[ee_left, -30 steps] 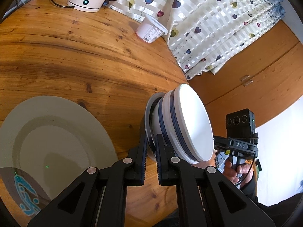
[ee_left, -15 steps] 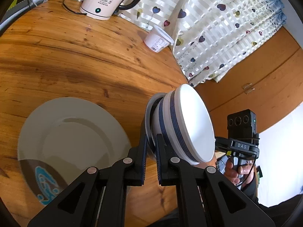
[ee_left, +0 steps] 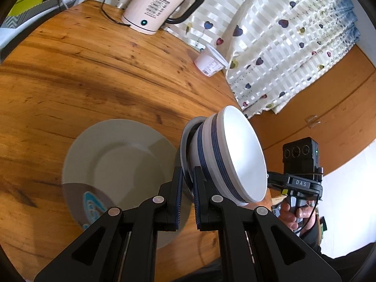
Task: Organize plates and bowls
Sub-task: 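Lower the steel bowl stack onto the beige plates with both grippers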
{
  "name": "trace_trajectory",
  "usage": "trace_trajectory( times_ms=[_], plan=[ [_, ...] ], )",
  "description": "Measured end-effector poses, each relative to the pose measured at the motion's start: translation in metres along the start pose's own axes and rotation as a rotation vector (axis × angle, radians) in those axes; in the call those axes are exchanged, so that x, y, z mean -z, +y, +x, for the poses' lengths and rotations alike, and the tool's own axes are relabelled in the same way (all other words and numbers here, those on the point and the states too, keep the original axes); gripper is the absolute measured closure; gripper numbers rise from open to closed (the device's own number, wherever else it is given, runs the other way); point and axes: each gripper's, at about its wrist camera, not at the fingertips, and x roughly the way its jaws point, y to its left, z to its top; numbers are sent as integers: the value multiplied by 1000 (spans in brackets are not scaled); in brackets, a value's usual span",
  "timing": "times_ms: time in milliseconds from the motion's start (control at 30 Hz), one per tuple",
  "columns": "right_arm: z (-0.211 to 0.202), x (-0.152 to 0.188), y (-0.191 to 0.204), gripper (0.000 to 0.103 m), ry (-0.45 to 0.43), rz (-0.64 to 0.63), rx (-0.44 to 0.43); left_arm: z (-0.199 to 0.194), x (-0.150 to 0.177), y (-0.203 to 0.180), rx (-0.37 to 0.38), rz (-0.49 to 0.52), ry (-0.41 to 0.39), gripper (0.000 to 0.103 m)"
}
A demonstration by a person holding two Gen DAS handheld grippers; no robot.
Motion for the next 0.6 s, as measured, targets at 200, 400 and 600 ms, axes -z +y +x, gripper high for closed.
trace_trajectory(
  times_ms=[200,400,600],
  plan=[
    [18,-2,8,97,34,-18,-9,-17,5,14,-17,-25,-23,96],
    [36,-4,17,97,67,-32,-21,-28,7,29,-30,-59,-39,96],
    [48,-5,26,97,96,-46,-22,-36,11,42,-44,-86,-52,96]
  ],
)
